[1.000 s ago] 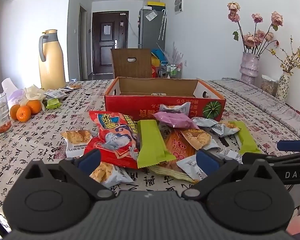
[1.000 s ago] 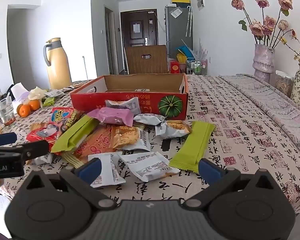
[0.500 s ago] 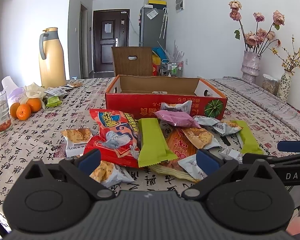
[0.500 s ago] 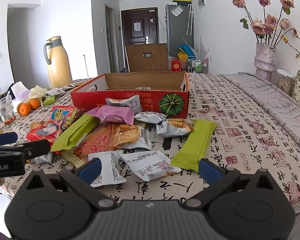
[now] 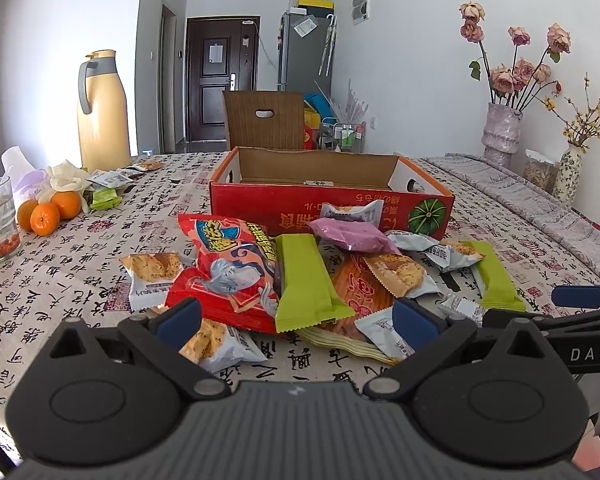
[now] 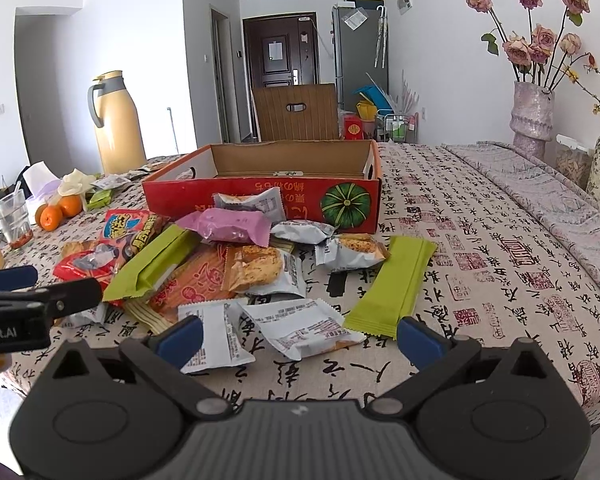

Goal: Organize snacks

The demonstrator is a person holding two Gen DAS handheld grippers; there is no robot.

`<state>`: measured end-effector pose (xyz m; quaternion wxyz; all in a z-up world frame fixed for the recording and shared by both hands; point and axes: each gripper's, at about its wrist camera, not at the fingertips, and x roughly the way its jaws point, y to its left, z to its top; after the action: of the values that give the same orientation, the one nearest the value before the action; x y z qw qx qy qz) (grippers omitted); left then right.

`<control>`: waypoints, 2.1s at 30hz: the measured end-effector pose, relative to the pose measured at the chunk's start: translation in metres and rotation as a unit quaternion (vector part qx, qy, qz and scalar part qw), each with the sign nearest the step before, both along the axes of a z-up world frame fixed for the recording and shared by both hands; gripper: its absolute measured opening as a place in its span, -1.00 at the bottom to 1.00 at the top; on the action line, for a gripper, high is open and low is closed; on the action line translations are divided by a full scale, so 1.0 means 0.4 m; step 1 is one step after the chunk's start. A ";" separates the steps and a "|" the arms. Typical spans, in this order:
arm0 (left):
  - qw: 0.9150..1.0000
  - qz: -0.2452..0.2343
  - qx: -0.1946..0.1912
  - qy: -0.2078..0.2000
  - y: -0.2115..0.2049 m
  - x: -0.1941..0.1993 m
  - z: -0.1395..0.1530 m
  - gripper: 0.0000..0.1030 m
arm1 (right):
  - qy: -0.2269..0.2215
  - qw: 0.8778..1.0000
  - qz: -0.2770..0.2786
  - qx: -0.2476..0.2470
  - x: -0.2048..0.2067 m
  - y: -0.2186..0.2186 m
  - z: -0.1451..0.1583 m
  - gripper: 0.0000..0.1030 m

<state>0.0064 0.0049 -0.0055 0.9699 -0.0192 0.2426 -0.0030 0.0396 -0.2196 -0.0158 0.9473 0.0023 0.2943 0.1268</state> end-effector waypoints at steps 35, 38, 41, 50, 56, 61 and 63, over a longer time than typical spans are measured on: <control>1.000 0.001 -0.002 0.003 0.001 -0.001 -0.001 1.00 | 0.001 1.000 0.000 0.000 0.002 0.000 0.001 1.00; 1.000 0.002 -0.002 0.004 0.002 0.000 -0.003 1.00 | 0.001 1.000 0.001 0.000 0.000 0.002 -0.002 1.00; 1.000 0.002 -0.003 0.007 0.003 0.006 -0.006 1.00 | 0.003 1.000 0.002 0.000 0.000 0.007 -0.006 1.00; 1.000 0.004 -0.005 0.013 0.007 0.018 -0.009 1.00 | 0.011 1.000 -0.001 0.001 0.012 0.002 -0.010 1.00; 1.000 0.008 -0.007 0.015 0.014 0.031 -0.011 1.00 | 0.007 1.000 -0.015 -0.002 0.037 -0.015 -0.002 1.00; 1.000 0.012 -0.006 0.014 0.021 0.046 -0.011 1.00 | 0.001 0.999 -0.036 -0.010 0.077 -0.036 0.001 1.00; 1.000 0.014 -0.005 0.015 0.024 0.052 -0.013 1.00 | 0.002 0.999 -0.043 -0.014 0.096 -0.047 -0.002 0.98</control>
<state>0.0271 0.0146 -0.0105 0.9660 -0.0277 0.2568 0.0101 0.0782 -0.2384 -0.0167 0.9513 0.0015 0.2972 0.0816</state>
